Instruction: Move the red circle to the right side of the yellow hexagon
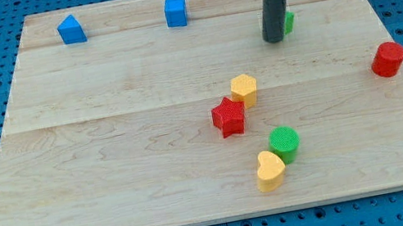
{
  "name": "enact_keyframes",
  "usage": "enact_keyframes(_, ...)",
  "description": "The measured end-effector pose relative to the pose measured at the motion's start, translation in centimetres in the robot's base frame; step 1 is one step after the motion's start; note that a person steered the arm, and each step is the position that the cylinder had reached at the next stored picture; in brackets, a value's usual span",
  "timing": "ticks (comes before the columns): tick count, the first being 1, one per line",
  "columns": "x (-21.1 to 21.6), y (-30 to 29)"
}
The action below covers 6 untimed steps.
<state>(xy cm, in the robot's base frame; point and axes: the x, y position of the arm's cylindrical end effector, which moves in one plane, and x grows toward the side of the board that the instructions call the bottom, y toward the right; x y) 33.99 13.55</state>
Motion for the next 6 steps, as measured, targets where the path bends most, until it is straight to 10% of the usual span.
enact_keyframes(2,-6.8,2.1)
enact_keyframes(6,9.9,18.6)
